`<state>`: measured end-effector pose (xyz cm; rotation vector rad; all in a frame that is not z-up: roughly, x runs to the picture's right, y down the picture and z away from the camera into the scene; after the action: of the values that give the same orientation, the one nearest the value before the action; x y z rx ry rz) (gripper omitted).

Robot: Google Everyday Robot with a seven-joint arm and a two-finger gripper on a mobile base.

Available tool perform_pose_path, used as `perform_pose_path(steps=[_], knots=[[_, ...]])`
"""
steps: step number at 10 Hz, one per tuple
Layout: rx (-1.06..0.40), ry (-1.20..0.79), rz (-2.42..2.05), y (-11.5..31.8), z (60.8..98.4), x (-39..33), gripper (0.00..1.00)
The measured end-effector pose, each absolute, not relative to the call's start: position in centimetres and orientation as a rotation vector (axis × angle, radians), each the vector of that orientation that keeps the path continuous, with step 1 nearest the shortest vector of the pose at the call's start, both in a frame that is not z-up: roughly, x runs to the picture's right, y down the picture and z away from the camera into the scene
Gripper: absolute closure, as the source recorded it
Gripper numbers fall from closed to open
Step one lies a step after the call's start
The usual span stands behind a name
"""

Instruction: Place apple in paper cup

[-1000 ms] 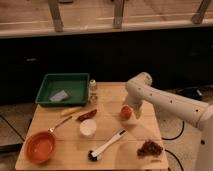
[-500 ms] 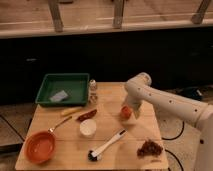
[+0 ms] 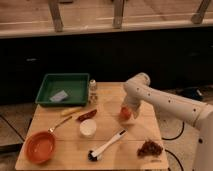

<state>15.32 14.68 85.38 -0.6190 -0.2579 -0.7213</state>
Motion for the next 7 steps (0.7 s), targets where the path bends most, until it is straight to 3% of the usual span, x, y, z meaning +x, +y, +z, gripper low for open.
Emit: perform_pose_path(steps=[4,7], knots=[[-0.627,-0.263,-0.729,14.9,85.3,15.1,0.51],[-0.626,-0.254,-0.762,14.1,83.5,14.3,0.79]])
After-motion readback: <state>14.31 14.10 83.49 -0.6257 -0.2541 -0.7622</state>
